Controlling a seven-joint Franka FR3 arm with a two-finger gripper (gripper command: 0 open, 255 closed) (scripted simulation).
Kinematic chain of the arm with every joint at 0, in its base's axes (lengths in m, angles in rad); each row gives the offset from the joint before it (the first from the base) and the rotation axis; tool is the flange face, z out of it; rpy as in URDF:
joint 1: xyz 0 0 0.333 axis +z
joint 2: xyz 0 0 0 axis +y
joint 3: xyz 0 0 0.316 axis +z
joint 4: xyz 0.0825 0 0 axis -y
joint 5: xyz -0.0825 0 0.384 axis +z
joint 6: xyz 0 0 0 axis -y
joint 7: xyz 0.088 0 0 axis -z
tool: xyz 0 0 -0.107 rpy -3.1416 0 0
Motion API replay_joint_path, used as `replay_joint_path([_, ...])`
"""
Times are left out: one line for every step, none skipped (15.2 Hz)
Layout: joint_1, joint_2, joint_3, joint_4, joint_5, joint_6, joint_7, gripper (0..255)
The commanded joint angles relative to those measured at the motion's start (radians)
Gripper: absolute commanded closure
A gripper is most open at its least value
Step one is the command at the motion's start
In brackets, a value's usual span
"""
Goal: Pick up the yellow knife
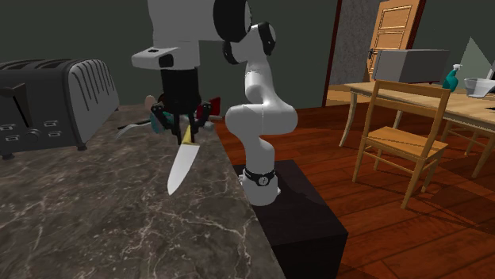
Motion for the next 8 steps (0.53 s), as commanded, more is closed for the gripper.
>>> replay_joint_path([0.001, 0.0, 0.009, 0.024, 0.007, -0.025, -0.003, 255])
replay_joint_path([0.003, 0.003, 0.013, 0.038, 0.012, -0.036, -0.004, 255])
replay_joint_path([0.005, 0.006, 0.017, 0.053, 0.016, -0.048, -0.006, 255])
replay_joint_path([0.007, 0.009, 0.021, 0.067, 0.02, -0.059, -0.007, 255])
replay_joint_path([0.009, 0.013, 0.025, 0.082, 0.024, -0.07, -0.008, 255])
replay_joint_path([0.011, 0.016, 0.029, 0.097, 0.027, -0.081, -0.01, 255])
replay_joint_path([0.011, 0.017, 0.03, 0.099, 0.028, -0.083, -0.01, 255])
replay_joint_path([0.011, 0.017, 0.03, 0.099, 0.028, -0.083, -0.01, 255])
